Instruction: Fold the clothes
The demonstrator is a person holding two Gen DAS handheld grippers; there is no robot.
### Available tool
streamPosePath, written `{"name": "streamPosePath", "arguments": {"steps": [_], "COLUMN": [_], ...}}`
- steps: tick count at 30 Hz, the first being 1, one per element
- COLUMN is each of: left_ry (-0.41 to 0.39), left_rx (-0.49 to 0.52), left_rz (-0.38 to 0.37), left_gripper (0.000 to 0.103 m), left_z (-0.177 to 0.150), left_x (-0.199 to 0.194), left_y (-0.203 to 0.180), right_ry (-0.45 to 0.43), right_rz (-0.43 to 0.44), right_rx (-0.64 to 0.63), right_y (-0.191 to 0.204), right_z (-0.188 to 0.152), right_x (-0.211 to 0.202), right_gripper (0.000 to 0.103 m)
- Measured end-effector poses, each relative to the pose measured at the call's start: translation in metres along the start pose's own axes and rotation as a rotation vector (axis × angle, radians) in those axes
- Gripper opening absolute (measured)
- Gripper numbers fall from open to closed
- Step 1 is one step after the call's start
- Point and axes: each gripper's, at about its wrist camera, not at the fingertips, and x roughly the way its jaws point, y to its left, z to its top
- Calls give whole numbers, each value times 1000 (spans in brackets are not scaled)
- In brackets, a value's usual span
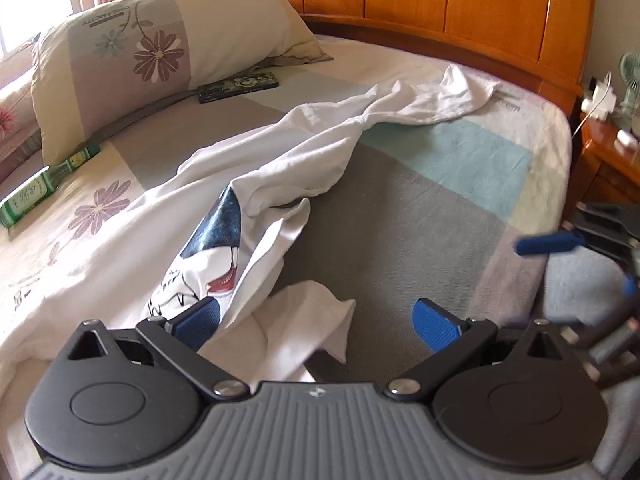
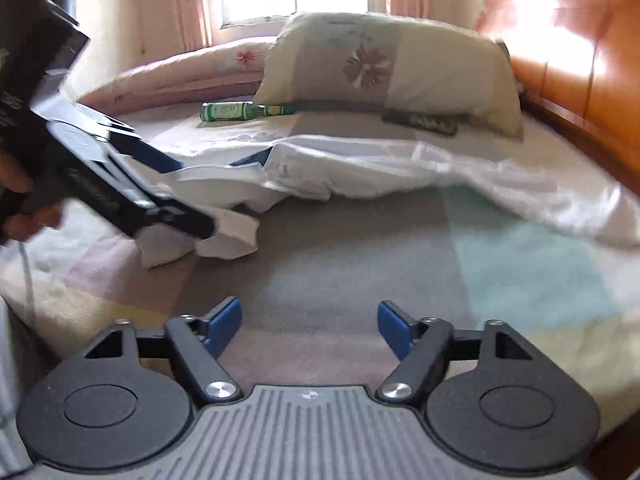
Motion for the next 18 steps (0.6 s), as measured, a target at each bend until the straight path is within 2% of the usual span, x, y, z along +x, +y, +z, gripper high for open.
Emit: {"name": "streamPosePath", "arguments": {"steps": [3, 9, 14, 16, 18], "left_ry": [-3, -14, 4, 13, 18], "left_rx": [9, 41, 21, 44, 56], "left_rz": [13, 76, 40, 71, 102], "left_gripper": [102, 102, 102, 102, 102], "left_z": [-3, -13, -29, -34, -37], "left_x": [-10, -24, -20, -17, -14], "left_y": [-3, -12, -25, -33, -36], "right_ry": [17, 24, 9, 11, 2], "right_rz": [-61, -36, -39, -12, -5], "right_rx": [-165, -431, -667, -722, -786], "right_y": [3, 12, 26, 28, 30], "right_z": [21, 51, 55, 56, 55], "right_x": [18, 61, 97, 109, 121], "right_gripper": [56, 54, 53, 47, 47]}}
